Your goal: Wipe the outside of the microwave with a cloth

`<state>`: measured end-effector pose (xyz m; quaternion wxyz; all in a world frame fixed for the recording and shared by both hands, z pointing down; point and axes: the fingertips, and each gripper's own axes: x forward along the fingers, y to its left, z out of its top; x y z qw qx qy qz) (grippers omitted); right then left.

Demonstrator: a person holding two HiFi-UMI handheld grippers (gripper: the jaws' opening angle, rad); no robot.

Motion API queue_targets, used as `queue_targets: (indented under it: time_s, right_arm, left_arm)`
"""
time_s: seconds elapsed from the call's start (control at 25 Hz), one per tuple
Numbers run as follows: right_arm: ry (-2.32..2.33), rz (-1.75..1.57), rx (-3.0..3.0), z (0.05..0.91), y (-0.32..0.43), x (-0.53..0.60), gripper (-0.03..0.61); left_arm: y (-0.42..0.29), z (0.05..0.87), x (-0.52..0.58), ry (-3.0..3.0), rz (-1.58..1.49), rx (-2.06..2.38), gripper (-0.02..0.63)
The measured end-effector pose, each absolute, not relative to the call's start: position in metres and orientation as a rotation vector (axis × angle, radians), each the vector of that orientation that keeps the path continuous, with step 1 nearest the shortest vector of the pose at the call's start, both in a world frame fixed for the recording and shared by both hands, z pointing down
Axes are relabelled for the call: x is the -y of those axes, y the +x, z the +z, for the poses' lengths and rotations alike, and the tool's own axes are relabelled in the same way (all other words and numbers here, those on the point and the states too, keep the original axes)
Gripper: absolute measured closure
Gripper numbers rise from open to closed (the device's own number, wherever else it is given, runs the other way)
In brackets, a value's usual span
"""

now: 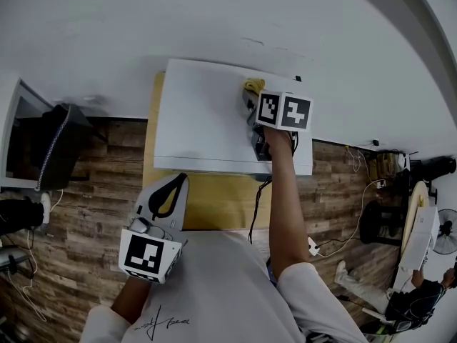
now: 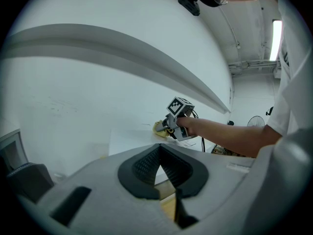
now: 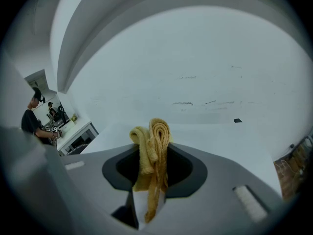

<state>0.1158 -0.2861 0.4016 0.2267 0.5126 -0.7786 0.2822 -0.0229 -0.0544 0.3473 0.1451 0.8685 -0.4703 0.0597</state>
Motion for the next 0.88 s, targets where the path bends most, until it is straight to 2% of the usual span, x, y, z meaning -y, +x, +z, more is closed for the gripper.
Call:
queue_targets:
  time_s: [0.88]
  right_arm:
    - [1.273,0.753,2.228,0.404,0.038,0.286,0.456]
  left_arm:
    - [-0.041,0.346,0.058,2.458,0.136,1.421,0.623]
